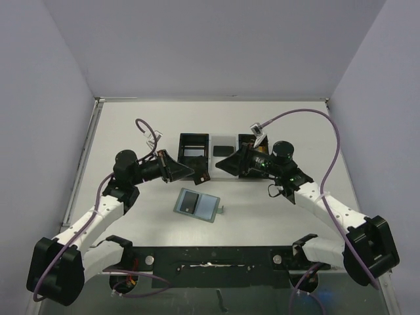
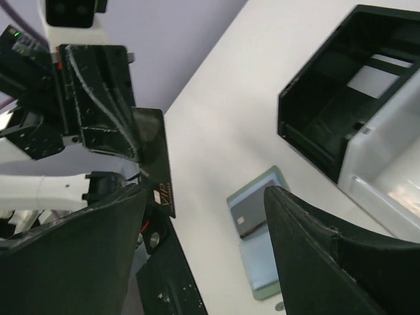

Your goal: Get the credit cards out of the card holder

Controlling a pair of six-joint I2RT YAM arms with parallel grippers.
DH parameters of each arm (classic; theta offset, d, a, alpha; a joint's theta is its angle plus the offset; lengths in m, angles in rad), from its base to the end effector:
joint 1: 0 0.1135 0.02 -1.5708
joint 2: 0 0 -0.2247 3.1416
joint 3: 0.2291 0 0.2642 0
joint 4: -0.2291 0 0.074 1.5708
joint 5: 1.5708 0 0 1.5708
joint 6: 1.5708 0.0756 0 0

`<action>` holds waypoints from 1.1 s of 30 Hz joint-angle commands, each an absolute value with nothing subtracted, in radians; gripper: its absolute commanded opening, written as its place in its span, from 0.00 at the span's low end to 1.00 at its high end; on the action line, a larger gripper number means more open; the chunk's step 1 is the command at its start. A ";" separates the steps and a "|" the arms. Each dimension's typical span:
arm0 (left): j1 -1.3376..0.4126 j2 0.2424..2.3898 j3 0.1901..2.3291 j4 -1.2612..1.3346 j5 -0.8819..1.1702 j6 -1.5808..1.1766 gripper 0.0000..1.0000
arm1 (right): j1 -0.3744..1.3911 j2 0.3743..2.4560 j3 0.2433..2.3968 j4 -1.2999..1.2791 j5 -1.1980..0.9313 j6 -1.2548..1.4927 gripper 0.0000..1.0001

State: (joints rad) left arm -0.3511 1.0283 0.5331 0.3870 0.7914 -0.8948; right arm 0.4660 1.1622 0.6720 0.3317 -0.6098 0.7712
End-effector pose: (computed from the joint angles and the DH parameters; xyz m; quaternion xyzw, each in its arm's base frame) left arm 0.2494 -0.1486 0.2227 0.0636 0.7307 -0.5925 0.3331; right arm 0.2666 0.1826 0.2300 -0.0822 0.7469 0.5450 0.3718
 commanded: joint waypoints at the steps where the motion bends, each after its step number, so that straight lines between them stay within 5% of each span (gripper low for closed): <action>1: -0.363 1.054 0.541 0.619 0.892 -0.977 0.00 | 0.504 1.219 0.727 0.480 -0.776 0.805 0.72; 9: -0.376 1.092 0.544 0.677 0.938 -1.006 0.00 | 0.563 1.293 0.768 0.535 -0.814 0.842 0.57; 21: -0.373 1.076 0.523 0.683 0.987 -1.014 0.00 | 0.569 1.373 0.683 0.920 -0.966 1.087 0.00; 23: -0.366 1.070 0.542 0.595 0.976 -0.969 0.00 | 0.566 1.367 0.675 0.931 -0.965 1.093 0.00; 25: -0.356 1.062 0.567 0.461 0.941 -0.894 0.14 | 0.564 1.358 0.687 0.884 -0.966 1.065 0.00; 29: -0.342 1.001 0.602 0.217 0.730 -0.764 0.70 | 0.555 1.305 0.727 0.630 -0.910 0.896 0.00; 33: -0.338 0.928 0.646 0.048 0.538 -0.682 0.73 | 0.536 1.237 0.759 0.403 -0.791 0.750 0.00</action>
